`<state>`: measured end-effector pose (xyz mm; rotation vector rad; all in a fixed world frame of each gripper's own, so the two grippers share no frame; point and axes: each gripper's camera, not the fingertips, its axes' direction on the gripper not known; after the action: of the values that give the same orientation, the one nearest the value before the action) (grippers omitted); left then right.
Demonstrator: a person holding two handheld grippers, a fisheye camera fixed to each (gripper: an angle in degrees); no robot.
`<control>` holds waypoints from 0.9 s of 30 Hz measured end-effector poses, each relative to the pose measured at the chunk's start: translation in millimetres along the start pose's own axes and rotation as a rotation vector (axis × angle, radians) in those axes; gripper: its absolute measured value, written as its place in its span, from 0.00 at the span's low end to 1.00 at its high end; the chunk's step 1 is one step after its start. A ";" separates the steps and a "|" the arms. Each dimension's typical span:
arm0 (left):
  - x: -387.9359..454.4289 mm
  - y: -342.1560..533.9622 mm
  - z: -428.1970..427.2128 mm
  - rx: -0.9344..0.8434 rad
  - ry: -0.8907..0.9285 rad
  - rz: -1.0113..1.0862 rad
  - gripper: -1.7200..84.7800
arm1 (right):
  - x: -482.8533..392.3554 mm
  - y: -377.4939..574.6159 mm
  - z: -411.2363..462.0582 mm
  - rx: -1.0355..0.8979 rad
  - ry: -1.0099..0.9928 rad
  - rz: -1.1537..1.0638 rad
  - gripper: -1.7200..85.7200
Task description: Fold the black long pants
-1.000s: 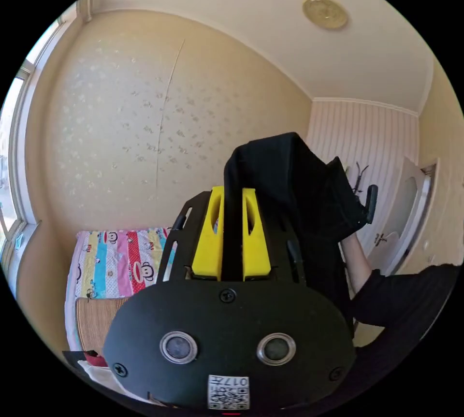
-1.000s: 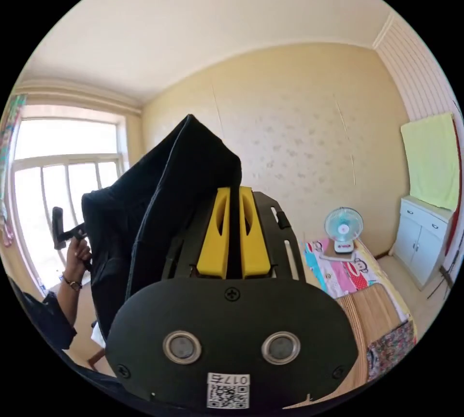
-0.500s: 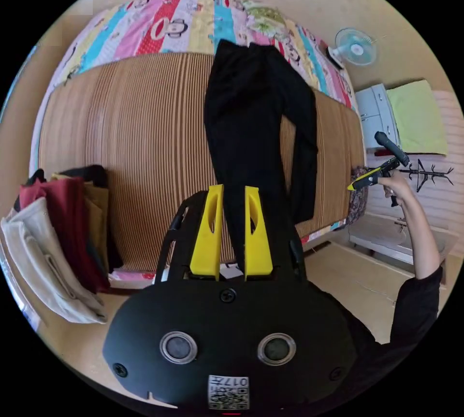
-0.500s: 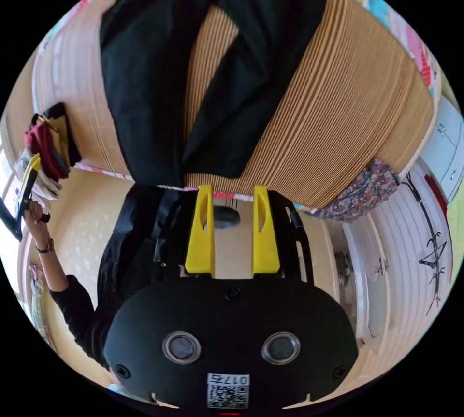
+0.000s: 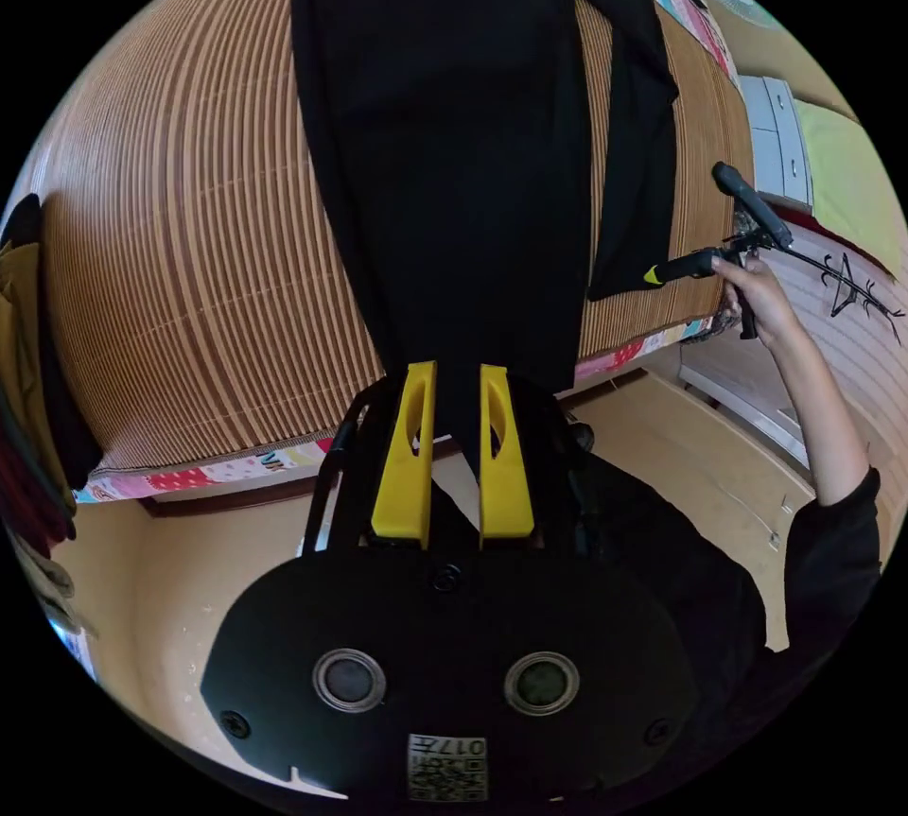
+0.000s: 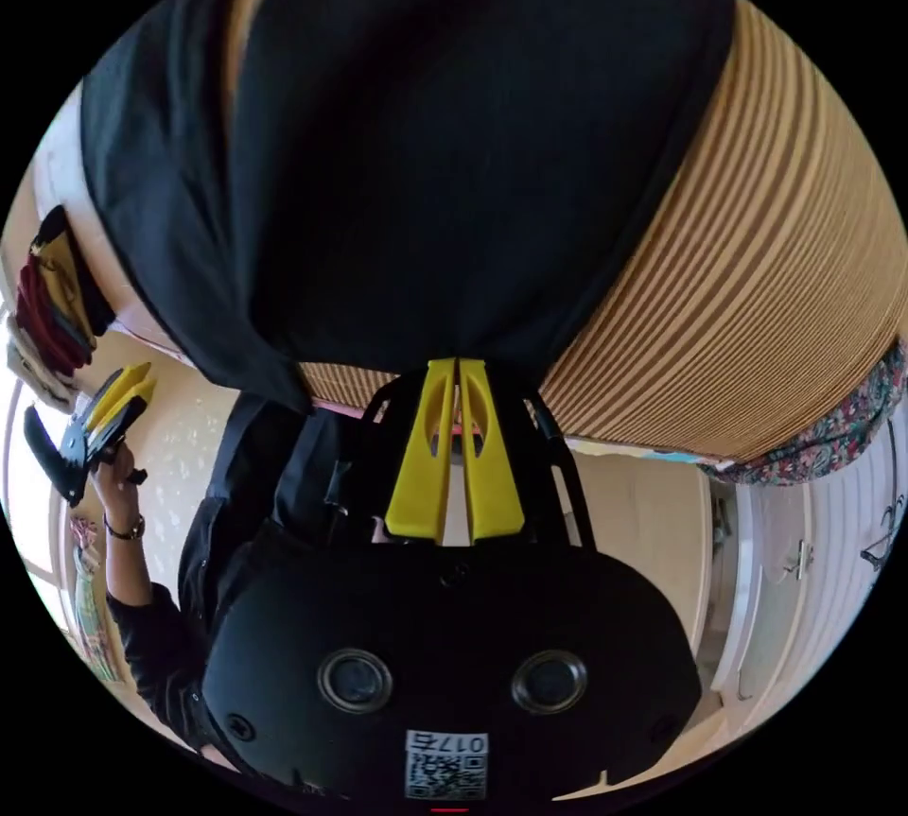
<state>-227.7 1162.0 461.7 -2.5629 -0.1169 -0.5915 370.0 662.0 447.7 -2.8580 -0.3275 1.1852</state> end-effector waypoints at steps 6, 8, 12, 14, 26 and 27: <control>17.0 -17.1 -2.4 0.086 0.092 0.155 0.11 | 63.2 80.1 19.9 0.202 -0.158 -0.083 0.03; 30.0 -31.5 -2.2 0.100 0.081 0.216 0.12 | 80.3 115.2 23.5 0.307 -0.205 -0.112 0.03; 47.9 -58.9 -0.4 0.115 0.081 0.276 0.16 | 127.5 216.4 11.9 0.651 -0.184 0.018 0.08; 56.5 -80.5 5.4 0.121 0.050 0.296 0.17 | 153.4 242.9 14.7 0.722 -0.239 0.091 0.13; 27.0 -113.3 34.6 0.053 0.363 0.249 0.02 | 221.2 376.8 59.8 0.796 -0.599 -0.149 0.04; 18.3 -108.3 32.6 0.070 0.504 0.223 0.02 | 236.0 408.7 60.4 0.823 -0.601 -0.138 0.03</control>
<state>-219.2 1271.7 493.6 -2.2404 0.3105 -1.0945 564.1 307.7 196.3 -1.7380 -0.0174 1.6326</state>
